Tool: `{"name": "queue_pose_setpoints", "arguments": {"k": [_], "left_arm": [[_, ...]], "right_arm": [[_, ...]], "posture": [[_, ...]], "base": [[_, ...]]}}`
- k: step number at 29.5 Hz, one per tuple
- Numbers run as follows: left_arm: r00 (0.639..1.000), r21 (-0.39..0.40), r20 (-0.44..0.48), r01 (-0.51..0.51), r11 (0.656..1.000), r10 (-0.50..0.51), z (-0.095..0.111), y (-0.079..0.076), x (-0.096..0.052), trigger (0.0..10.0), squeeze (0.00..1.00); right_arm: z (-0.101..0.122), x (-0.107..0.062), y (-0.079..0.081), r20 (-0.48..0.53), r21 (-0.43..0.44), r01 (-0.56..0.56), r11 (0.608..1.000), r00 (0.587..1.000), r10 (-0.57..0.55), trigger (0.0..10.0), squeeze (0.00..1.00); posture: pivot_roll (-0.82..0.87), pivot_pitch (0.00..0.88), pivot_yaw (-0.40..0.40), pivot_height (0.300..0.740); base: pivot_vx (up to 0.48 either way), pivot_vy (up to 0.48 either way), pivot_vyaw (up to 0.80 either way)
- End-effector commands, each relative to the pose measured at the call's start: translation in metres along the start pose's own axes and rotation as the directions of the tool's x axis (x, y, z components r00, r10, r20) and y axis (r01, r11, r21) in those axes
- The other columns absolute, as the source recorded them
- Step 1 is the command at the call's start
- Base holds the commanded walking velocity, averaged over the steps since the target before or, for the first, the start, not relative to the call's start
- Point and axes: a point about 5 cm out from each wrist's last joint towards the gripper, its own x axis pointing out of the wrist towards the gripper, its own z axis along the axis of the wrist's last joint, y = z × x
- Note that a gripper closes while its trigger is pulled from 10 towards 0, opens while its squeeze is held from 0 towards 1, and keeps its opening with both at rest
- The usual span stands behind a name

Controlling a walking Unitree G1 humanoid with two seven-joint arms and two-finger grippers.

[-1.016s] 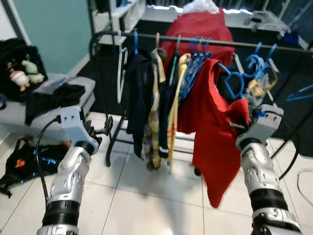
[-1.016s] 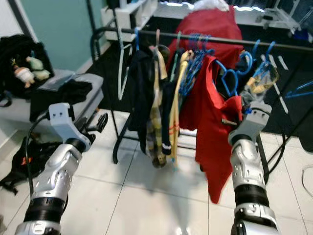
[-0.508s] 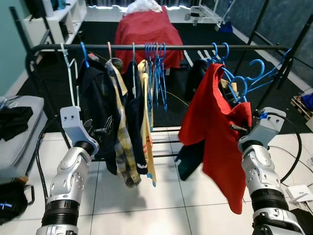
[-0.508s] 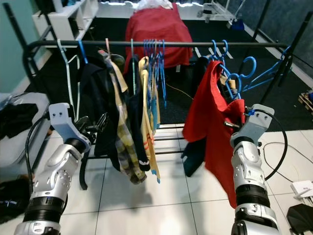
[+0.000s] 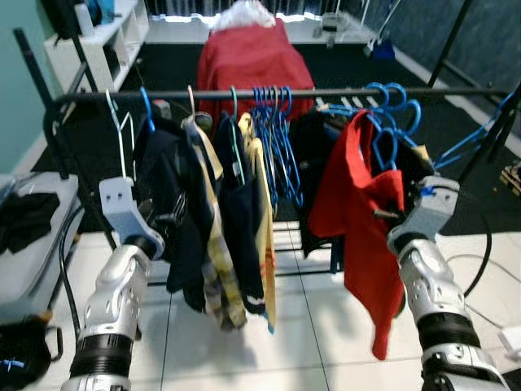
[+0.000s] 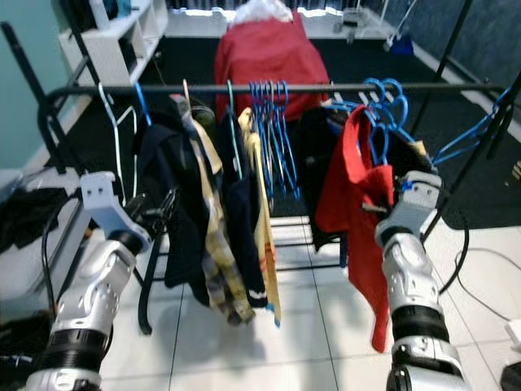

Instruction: Hang hanger

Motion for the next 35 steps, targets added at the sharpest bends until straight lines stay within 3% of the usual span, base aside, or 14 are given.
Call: {"name": "queue_pose_setpoints", "arguments": {"k": [1,5,7,12,18,20,27,31,35], "left_arm": [[1.0,0.003,-0.014,-0.016,1.0,0.016,-0.003,0.004,-0.003,10.0,0.0],[1.0,0.003,-0.014,-0.016,1.0,0.016,-0.003,0.004,-0.003,10.0,0.0],[1.0,0.003,-0.014,-0.017,1.0,0.017,-0.003,0.004,-0.003,10.0,0.0],[1.0,-0.012,-0.018,-0.025,1.0,0.024,-0.004,0.005,-0.005,10.0,0.0],[0.999,-0.028,-0.018,-0.027,0.999,0.027,-0.004,0.006,-0.006,10.0,0.0],[1.0,-0.037,-0.016,-0.026,0.999,0.025,-0.003,0.006,-0.006,10.0,0.0],[1.0,-0.038,-0.016,-0.025,0.999,0.024,-0.003,0.006,-0.006,10.0,0.0],[1.0,-0.043,-0.017,-0.023,0.999,0.022,-0.003,0.006,-0.006,10.0,0.0],[1.0,-0.043,-0.016,-0.023,0.999,0.022,-0.003,0.007,-0.006,10.0,0.0]], "right_arm": [[0.011,0.005,0.009,0.024,0.001,-0.048,0.999,0.999,0.048,10.0,0.0],[0.011,0.006,0.008,0.019,0.008,-0.046,0.999,0.999,0.046,10.0,0.0],[0.008,0.01,0.018,-0.043,0.035,-0.109,0.993,0.993,0.111,10.0,0.0],[0.009,0.012,0.029,-0.082,0.049,-0.171,0.984,0.981,0.175,10.0,0.0],[0.018,0.012,0.028,-0.086,0.048,-0.14,0.989,0.986,0.143,10.0,0.0],[0.019,0.004,0.026,-0.097,0.041,-0.064,0.997,0.993,0.067,10.0,0.0],[0.016,-0.001,0.027,-0.11,0.058,-0.038,0.998,0.993,0.044,10.0,0.0],[0.007,-0.029,0.048,-0.191,0.103,-0.063,0.993,0.978,0.082,10.0,0.0],[0.009,-0.041,0.052,-0.188,0.095,-0.076,0.993,0.978,0.093,10.0,0.0]], "posture": [[-0.04,0.086,-0.038,0.74],[-0.04,0.086,-0.038,0.74],[-0.04,0.084,-0.037,0.74],[-0.03,0.083,-0.038,0.74],[-0.04,0.087,-0.042,0.74],[-0.04,0.092,-0.045,0.74],[-0.04,0.096,-0.047,0.74],[-0.06,0.101,-0.053,0.74],[-0.07,0.102,-0.052,0.74]], "base": [[0.375,0.0,0.0],[0.375,0.0,0.0],[0.373,0.0,0.0],[0.285,0.0,0.0],[0.0,0.0,0.0],[0.0,0.0,0.0],[0.0,0.0,0.0],[0.0,0.0,0.0],[0.0,0.0,0.0]]}}
